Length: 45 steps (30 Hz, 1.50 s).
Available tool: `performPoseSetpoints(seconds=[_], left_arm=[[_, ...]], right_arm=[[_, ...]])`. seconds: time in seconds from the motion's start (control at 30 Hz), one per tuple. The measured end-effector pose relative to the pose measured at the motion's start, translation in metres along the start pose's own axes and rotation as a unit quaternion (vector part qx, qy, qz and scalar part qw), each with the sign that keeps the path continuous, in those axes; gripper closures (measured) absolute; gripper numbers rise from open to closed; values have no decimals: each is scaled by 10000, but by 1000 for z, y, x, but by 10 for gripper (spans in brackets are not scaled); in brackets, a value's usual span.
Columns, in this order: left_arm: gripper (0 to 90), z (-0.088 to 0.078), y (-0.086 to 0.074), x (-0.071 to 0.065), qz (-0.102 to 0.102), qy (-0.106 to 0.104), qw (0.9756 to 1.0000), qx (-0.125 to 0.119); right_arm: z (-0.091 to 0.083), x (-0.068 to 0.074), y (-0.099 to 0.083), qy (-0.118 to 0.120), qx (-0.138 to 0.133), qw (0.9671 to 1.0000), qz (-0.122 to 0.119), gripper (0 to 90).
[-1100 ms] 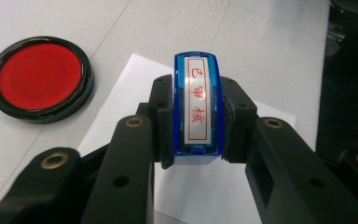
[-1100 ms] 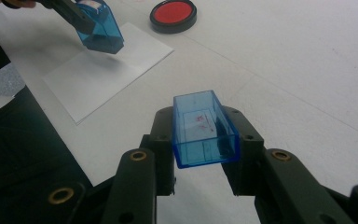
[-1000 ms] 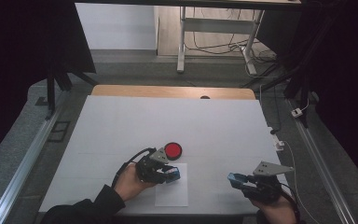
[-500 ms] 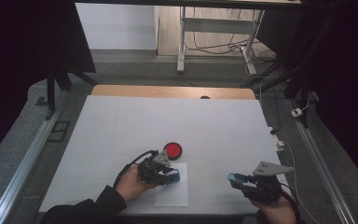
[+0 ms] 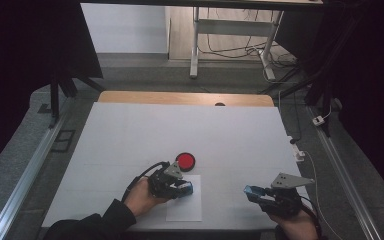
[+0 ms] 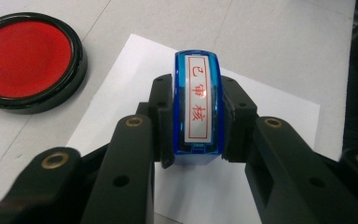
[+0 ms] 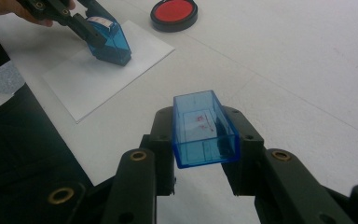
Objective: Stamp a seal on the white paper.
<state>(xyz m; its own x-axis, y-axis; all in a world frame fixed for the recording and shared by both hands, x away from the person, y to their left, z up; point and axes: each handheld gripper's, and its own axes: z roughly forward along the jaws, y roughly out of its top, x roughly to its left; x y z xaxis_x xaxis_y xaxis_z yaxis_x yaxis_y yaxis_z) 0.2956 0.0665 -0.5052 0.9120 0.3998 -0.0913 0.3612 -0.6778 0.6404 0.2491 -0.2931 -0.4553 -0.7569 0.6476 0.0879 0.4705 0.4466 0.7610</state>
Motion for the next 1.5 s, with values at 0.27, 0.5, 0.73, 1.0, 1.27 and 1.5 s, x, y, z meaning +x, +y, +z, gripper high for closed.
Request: performPoseSetpoints(seconds=[0.27,0.5,0.73,1.0,1.27,1.5], left_arm=[[698,1,-1,-2,-7,58,10000,-21],[698,2,2,-14,253,387,9989,94],[698,2,3,-17,298,482,9983,154],[697,2,0,-3,-60,90,9999,56],[698,3,-3,12,-553,-368,9978,-86],[698,3,-2,15,-593,-450,9972,-77]], right_arm=[[0,0,0,11,2,10000,-1,677],[0,0,0,19,6,10000,-14,676],[0,0,0,20,23,10000,-23,677],[1,0,0,28,38,10000,-14,677],[1,0,0,34,56,10000,-21,677],[1,0,0,20,69,10000,-20,677]])
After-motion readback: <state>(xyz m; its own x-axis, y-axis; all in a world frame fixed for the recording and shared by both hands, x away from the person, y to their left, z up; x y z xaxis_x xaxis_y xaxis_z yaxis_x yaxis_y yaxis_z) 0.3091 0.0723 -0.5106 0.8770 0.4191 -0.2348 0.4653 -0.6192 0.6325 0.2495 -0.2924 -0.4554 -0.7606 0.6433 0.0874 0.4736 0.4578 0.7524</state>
